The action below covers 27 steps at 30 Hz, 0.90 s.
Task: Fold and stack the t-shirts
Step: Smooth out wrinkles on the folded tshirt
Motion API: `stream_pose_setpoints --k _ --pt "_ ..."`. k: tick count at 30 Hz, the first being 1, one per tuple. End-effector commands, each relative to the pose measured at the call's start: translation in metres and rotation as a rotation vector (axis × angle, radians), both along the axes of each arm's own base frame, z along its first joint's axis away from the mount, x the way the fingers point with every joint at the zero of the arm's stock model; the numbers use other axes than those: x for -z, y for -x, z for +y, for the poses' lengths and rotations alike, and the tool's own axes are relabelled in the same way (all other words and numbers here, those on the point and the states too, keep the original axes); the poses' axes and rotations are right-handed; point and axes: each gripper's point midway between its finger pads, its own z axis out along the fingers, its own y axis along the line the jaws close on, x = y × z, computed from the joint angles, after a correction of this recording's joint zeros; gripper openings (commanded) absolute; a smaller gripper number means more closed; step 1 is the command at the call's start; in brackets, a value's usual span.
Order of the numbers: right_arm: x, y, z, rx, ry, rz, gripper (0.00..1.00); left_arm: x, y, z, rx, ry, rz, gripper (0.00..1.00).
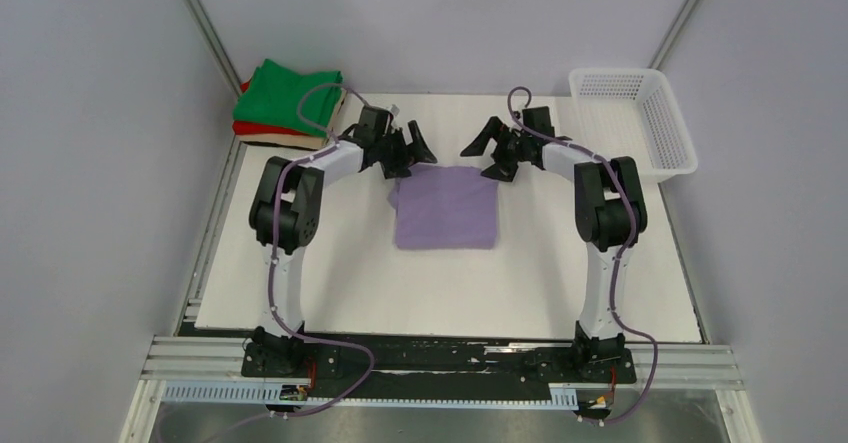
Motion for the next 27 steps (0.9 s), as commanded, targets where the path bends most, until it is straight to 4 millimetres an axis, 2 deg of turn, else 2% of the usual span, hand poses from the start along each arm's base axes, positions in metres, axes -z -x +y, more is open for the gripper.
stream_pose_setpoints --k 1,2,3,4,5,6,7,9,12,16,17,18,19,20,21,22,26,27 --pt "0.005 0.053 -0.007 -0.033 0.135 0.031 1.00 -0.005 0.075 0.013 0.078 -0.110 0.052 1.00" --pt "-0.007 0.058 -0.005 -0.052 0.128 0.004 1.00 -0.015 0.088 0.014 0.087 -0.116 0.033 1.00" --pt "-0.020 0.062 -0.004 -0.065 0.124 -0.022 1.00 -0.022 0.089 0.015 0.080 -0.130 0.013 1.00" --pt "-0.031 0.066 -0.003 -0.072 0.127 -0.043 1.00 -0.038 0.095 0.014 0.085 -0.135 -0.022 1.00" --pt "-0.043 0.071 -0.001 -0.075 0.138 -0.063 1.00 -0.042 0.095 0.019 0.066 -0.165 -0.034 1.00" --pt "-0.053 0.077 0.000 -0.077 0.150 -0.085 1.00 -0.057 0.098 0.019 0.068 -0.175 -0.071 1.00" --pt "-0.065 0.083 0.002 -0.081 0.157 -0.110 1.00 -0.061 0.100 0.022 0.056 -0.204 -0.074 1.00" --pt "-0.085 0.105 0.007 -0.099 0.145 -0.137 1.00 -0.084 0.107 0.024 0.058 -0.205 -0.121 1.00" --pt "-0.100 0.144 0.015 -0.116 0.085 -0.118 1.00 -0.098 0.125 0.021 0.080 -0.192 -0.143 1.00" --pt "-0.091 0.201 0.021 -0.147 -0.006 -0.025 1.00 -0.096 0.162 0.003 0.154 -0.092 -0.139 1.00" --pt "-0.088 0.211 0.022 -0.148 -0.033 -0.012 1.00 -0.083 0.175 0.001 0.157 -0.073 -0.097 1.00" --pt "-0.082 0.223 0.022 -0.149 -0.058 0.017 1.00 -0.083 0.178 -0.005 0.173 -0.031 -0.103 1.00" --pt "-0.078 0.229 0.023 -0.150 -0.086 0.024 1.00 -0.068 0.188 -0.004 0.166 -0.015 -0.054 1.00" --pt "-0.073 0.235 0.024 -0.155 -0.108 0.037 1.00 -0.068 0.187 -0.009 0.175 0.025 -0.069 1.00" --pt "-0.066 0.241 0.025 -0.158 -0.123 0.057 1.00 -0.051 0.195 -0.008 0.165 0.032 -0.021 1.00" --pt "-0.057 0.245 0.025 -0.163 -0.127 0.080 1.00 -0.052 0.192 -0.011 0.166 0.058 -0.046 1.00" --pt "-0.005 0.257 0.017 -0.140 -0.084 0.226 1.00 -0.001 0.195 -0.003 0.125 -0.005 0.058 1.00" --pt "0.005 0.261 0.014 -0.127 -0.065 0.256 1.00 0.004 0.194 0.000 0.117 -0.026 0.067 1.00"
